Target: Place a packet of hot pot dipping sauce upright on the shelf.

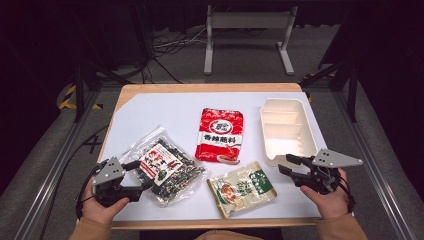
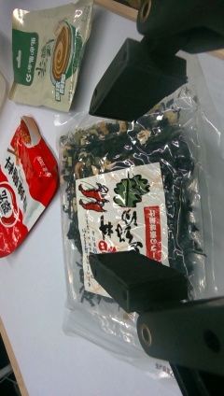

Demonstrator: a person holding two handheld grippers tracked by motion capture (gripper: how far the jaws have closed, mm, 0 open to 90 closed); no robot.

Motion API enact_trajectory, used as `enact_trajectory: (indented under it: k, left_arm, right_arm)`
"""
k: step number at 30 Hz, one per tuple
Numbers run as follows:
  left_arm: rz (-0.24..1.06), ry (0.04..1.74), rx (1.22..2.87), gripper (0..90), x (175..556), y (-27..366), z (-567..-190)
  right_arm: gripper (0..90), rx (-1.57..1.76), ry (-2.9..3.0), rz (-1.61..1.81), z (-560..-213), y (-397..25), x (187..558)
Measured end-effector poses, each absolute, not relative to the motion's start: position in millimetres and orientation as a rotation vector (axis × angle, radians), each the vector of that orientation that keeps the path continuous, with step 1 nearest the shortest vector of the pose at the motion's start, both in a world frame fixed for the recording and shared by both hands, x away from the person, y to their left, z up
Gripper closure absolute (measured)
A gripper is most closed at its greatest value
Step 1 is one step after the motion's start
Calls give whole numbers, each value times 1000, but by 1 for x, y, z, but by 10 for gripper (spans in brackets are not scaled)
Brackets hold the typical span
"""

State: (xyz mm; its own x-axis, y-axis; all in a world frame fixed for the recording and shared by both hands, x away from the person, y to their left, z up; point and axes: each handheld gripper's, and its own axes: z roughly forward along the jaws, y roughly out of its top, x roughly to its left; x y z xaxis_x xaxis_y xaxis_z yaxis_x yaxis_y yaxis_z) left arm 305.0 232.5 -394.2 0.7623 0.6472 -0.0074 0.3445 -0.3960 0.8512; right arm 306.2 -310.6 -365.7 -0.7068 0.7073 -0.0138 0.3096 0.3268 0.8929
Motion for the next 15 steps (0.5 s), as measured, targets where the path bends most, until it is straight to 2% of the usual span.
enact_trajectory:
  k: [15]
  left_arm:
    - [391,721,2038,253,303,229,-394]
  right_arm:
    - [495,944,2318,1295,-349,-303,300]
